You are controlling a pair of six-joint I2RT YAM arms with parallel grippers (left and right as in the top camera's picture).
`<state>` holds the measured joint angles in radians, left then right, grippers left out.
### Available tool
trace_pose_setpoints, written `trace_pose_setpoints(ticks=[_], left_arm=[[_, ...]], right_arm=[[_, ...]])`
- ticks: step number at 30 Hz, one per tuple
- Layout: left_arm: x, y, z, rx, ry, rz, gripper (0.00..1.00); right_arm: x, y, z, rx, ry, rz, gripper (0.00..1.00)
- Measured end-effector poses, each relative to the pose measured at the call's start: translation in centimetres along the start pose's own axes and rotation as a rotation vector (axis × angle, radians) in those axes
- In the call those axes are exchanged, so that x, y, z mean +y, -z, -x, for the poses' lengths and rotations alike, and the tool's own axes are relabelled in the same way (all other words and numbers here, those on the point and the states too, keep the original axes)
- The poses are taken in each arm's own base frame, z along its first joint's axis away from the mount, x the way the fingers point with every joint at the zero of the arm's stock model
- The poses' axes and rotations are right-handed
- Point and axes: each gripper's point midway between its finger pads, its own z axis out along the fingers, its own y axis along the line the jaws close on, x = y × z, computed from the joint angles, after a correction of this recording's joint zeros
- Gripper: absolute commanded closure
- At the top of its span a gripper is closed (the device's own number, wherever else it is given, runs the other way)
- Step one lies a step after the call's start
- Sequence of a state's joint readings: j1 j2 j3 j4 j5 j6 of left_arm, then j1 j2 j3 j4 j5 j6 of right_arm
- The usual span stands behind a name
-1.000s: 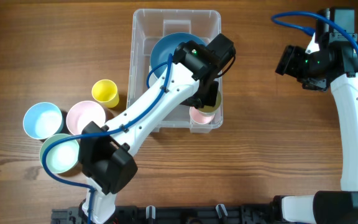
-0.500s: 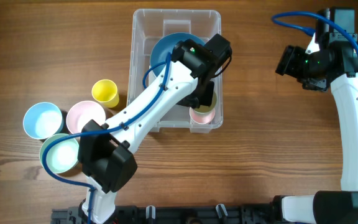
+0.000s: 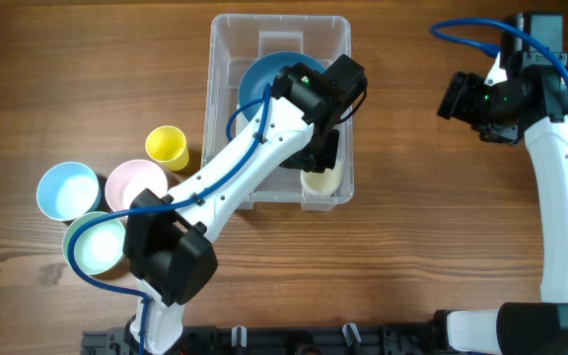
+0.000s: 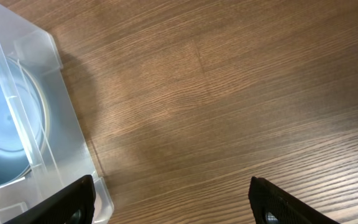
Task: Pack container
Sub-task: 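Place the white cup into the box over the pink cup, then grasp the yellow cup with the left gripper and carry it to the box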
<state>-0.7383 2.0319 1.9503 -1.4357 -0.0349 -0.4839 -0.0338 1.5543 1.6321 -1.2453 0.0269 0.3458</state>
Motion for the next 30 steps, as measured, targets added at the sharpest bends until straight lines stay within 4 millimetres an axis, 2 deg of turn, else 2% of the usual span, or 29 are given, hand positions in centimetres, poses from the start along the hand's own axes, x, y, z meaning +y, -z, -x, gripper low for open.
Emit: trace_pose_setpoints(ticks=[2,4,6,8,9,12,14,15,16,17,19,21,23,24,26,30], left_arm=[[0.0,0.0,0.0,0.001,0.0,-0.002,0.69],[0.0,0.0,0.0,0.001,0.001,-0.002,0.66],[0.5,0.0,0.3,-0.008,0.009,0.011,0.58],[1.9,0.2,1.1,-0.027,0.032,0.032,0.48],[3.2,0.7,1.8,-0.044,0.064,0.041,0.44],[10.5,4.1,4.2,-0.146,0.241,0.056,0.37],[15.2,6.5,4.7,-0.208,0.359,0.057,0.37],[18.1,7.9,4.7,-0.24,0.434,0.061,0.37],[22.1,9.3,4.3,-0.269,0.535,0.071,0.37],[24.2,9.9,3.8,-0.278,0.592,0.078,0.36],[26.9,10.0,3.2,-0.278,0.668,0.083,0.35],[29.3,8.5,2.5,-0.244,0.732,0.096,0.34],[30.2,6.5,2.1,-0.209,0.758,0.101,0.34],[30.3,5.9,1.9,-0.195,0.762,0.101,0.34],[30.9,2.4,1.1,-0.139,0.776,0.107,0.34],[31.0,-1.2,0.2,-0.091,0.758,0.112,0.34]], right_arm=[[0.0,0.0,0.0,0.0,0.0,0.0,0.2],[0.0,0.0,0.0,0.0,0.0,0.0,0.2],[0.0,0.0,0.0,0.0,0.0,0.0,0.2],[0.0,0.0,0.0,0.0,0.0,0.0,0.2],[0.0,0.0,0.0,0.0,0.0,0.0,0.2],[0.0,0.0,0.0,0.0,0.0,0.0,0.2],[0.0,0.0,0.0,0.0,0.0,0.0,0.2],[0.0,0.0,0.0,0.0,0.0,0.0,0.2],[0.0,0.0,0.0,0.0,0.0,0.0,0.2],[0.0,0.0,0.0,0.0,0.0,0.0,0.2],[0.0,0.0,0.0,0.0,0.0,0.0,0.2],[0.0,0.0,0.0,0.0,0.0,0.0,0.2],[0.0,0.0,0.0,0.0,0.0,0.0,0.2],[0.0,0.0,0.0,0.0,0.0,0.0,0.2],[0.0,0.0,0.0,0.0,0.0,0.0,0.2],[0.0,0.0,0.0,0.0,0.0,0.0,0.2]])
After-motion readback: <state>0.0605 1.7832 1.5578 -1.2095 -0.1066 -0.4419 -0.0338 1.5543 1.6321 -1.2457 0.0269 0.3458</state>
